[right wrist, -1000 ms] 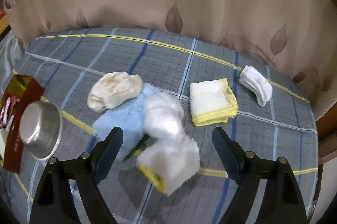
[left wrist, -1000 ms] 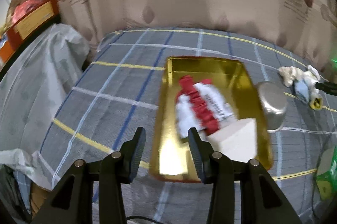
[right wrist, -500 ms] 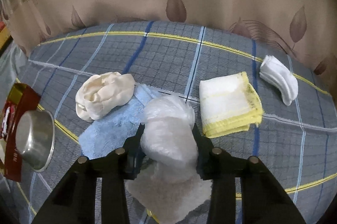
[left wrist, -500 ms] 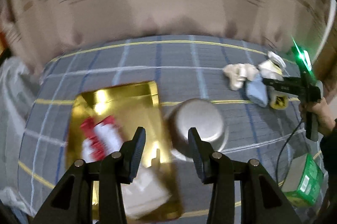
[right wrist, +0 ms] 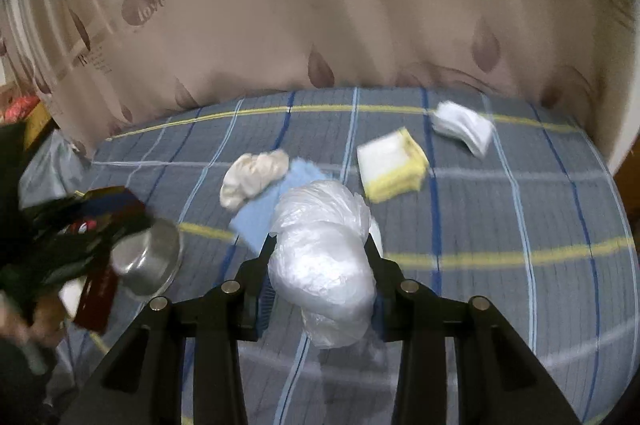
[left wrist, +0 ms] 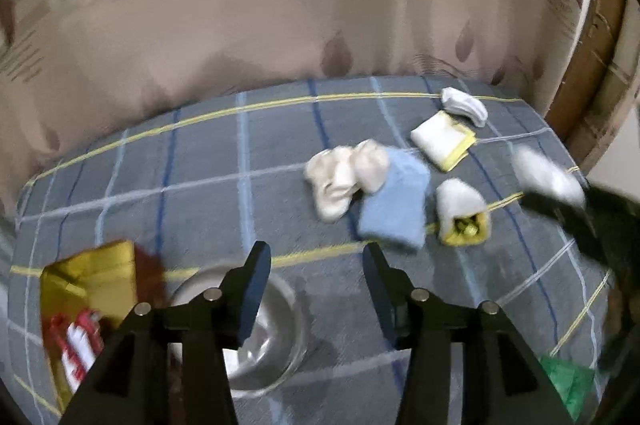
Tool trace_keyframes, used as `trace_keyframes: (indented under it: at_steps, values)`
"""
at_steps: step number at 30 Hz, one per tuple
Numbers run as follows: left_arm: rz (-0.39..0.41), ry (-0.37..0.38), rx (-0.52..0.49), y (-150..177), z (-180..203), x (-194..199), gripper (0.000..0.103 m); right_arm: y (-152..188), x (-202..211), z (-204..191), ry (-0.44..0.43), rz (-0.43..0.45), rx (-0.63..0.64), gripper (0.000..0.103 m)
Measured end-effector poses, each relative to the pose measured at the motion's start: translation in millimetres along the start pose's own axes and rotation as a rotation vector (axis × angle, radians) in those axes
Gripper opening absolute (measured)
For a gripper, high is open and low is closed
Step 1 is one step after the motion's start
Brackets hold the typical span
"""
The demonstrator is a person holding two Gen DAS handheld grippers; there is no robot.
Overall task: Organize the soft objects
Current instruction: 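Grasp the plastic-wrapped white bundle with the right gripper and lift it, then grasp the cream crumpled cloth with the left gripper while the right holds the plastic bundle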
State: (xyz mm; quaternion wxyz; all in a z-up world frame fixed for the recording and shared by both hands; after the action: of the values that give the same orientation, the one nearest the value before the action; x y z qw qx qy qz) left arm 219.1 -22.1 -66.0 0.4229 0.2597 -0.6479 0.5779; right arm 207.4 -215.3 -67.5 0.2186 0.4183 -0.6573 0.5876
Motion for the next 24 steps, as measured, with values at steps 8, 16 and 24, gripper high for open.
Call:
trace_keyframes:
  at_steps: [8, 16, 24]
  values:
    - [-0.056, 0.091, -0.007, -36.1, 34.6, -44.5, 0.049, 39.6, 34.9, 7.4, 0.029, 0.07, -0.097, 0.036]
    - [-0.121, 0.087, 0.049, -61.1, 37.9, -87.9, 0.049, 47.7, 32.1, 8.6, 0.005, 0.074, -0.106, 0.036]
    - [-0.186, 0.059, 0.177, -61.2, 12.2, -122.9, 0.049, 50.3, 32.1, 17.6, -0.012, 0.069, -0.136, 0.036]
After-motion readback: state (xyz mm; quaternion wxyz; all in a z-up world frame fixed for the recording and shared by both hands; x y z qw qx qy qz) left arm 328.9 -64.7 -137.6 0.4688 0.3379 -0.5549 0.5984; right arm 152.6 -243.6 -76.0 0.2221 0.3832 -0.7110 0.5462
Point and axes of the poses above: each gripper's, at about its wrist camera, not at the fingertips, and x roughly against the way its jaws point, z to its right, y to its underside, the point moved 6 cm from there along -x, roughly the way its jaws point, and after that the axes turned 4 degrees about -z, right-handed, at the moved point
